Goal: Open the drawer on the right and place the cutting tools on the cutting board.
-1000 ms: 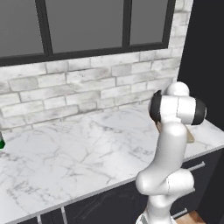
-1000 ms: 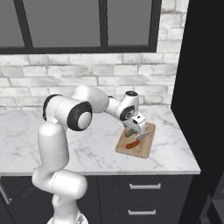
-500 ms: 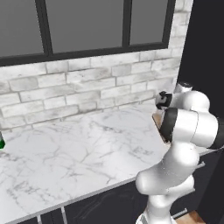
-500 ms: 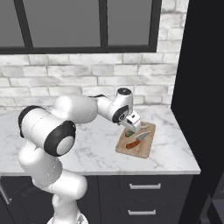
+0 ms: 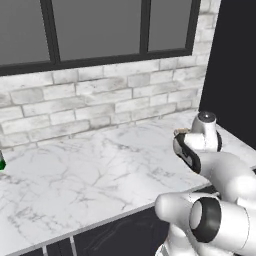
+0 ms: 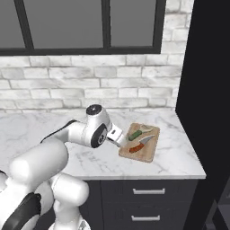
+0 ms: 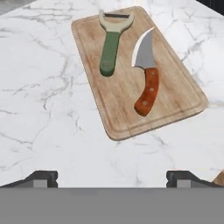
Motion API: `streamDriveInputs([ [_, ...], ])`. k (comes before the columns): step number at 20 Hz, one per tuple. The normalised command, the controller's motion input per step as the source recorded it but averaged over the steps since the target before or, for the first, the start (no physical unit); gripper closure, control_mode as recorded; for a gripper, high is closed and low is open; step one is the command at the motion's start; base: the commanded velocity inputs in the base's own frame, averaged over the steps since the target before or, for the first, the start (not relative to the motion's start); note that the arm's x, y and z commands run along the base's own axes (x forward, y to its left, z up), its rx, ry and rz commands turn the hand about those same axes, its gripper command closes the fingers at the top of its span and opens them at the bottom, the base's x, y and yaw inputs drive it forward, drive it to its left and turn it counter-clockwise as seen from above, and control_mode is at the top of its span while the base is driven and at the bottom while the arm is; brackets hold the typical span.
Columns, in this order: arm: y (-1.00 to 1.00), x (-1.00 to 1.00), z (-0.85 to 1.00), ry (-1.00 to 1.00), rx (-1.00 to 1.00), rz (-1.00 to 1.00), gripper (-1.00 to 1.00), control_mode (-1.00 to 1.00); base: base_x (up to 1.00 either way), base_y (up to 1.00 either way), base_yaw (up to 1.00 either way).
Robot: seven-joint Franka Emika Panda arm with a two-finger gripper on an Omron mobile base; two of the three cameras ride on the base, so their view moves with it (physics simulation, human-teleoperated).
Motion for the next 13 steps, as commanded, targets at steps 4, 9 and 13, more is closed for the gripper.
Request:
streamDriveInputs([
  [4,0.45,-1.00,-0.10,-0.12,-0.23,0.10,-1.00,-1.00,0.00,0.00,0.00],
  [9,0.06,-0.36,-0.23,0.11,-0.08,0.09,-1.00,-1.00,0.00,0.00,0.00],
  [13,0.00,0.00,0.00,0.00,0.00,0.00,-1.00,-1.00,0.00,0.00,0.00],
])
